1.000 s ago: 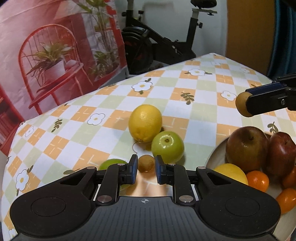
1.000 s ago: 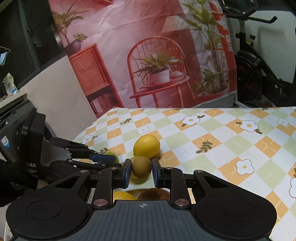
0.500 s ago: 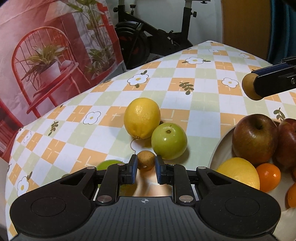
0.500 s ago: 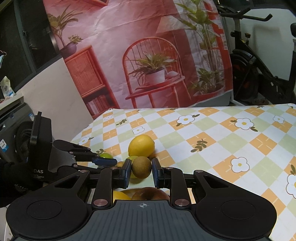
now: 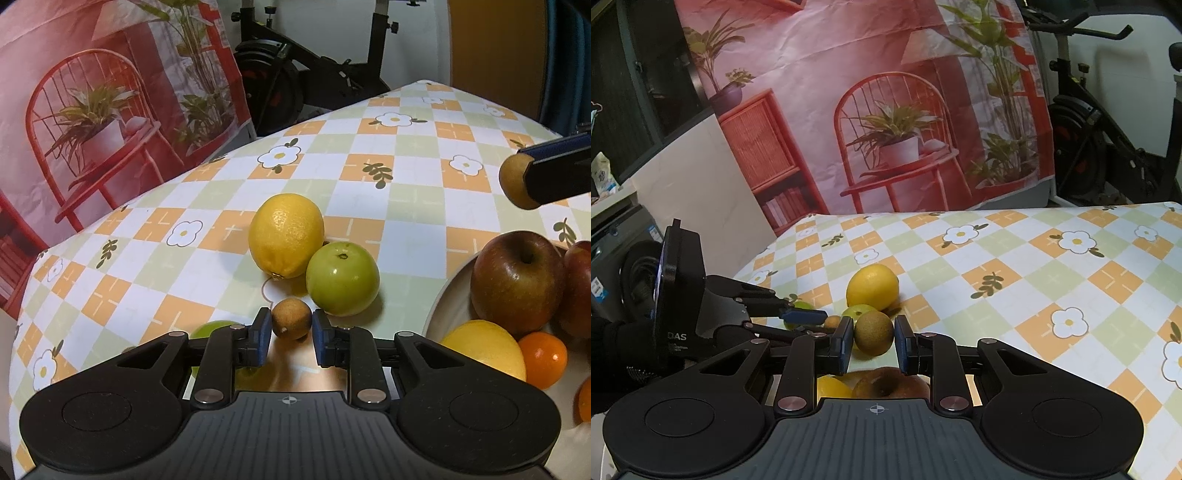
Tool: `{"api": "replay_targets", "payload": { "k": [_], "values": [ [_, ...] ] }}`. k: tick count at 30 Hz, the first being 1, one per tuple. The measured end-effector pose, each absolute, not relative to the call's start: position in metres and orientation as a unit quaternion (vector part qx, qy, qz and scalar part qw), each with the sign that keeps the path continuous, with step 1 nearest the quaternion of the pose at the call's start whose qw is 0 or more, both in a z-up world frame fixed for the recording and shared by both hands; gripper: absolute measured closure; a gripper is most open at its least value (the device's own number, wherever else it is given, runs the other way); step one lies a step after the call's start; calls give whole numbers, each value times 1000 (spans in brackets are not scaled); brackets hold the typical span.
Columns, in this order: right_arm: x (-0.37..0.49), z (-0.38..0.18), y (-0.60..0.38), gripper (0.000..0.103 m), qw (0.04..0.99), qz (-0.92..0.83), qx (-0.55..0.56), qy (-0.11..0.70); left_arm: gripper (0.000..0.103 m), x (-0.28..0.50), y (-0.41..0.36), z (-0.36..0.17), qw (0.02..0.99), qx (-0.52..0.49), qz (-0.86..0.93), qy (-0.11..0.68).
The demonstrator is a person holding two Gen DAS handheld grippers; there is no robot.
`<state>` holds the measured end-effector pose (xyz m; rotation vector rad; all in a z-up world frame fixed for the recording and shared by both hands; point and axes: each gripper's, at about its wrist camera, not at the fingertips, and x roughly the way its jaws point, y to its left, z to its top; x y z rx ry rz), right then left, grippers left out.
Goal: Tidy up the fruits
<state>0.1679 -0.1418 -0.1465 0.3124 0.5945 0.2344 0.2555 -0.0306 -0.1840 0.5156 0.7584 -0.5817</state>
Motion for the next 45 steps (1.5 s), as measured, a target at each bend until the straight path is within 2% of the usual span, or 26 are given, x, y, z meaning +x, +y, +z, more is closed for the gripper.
{"api": "replay_targets", "payload": {
  "k": [7, 10, 13, 17, 24, 32, 36, 41, 45],
  "values": [
    [158, -147, -143, 81, 938, 112, 154, 291, 80, 238, -22, -166, 867, 215, -288, 344],
    [152, -147, -142, 81, 938, 111, 153, 291, 88, 231, -22, -163, 867, 216, -293, 341],
    [148, -146, -141, 81, 938, 112, 152, 291, 88, 230, -21, -164, 867, 213, -290, 344],
    [140, -145, -137, 81, 938, 113, 148, 291, 86, 232, -15, -170, 870, 202, -278, 355],
    [137, -145, -136, 81, 937, 114, 149, 293, 86, 237, 13, -157, 874, 109, -286, 378],
    [135, -146, -134, 81, 937, 113, 150, 294, 85, 227, 28, -164, 854, 57, -316, 409],
    [135, -146, -133, 81, 937, 112, 151, 296, 85, 220, 33, -168, 855, 67, -311, 409],
    [137, -146, -133, 81, 936, 114, 147, 299, 77, 222, 35, -176, 860, 68, -296, 411],
    [138, -147, -133, 81, 936, 112, 144, 301, 77, 224, 36, -176, 859, 51, -302, 411]
  ]
}}
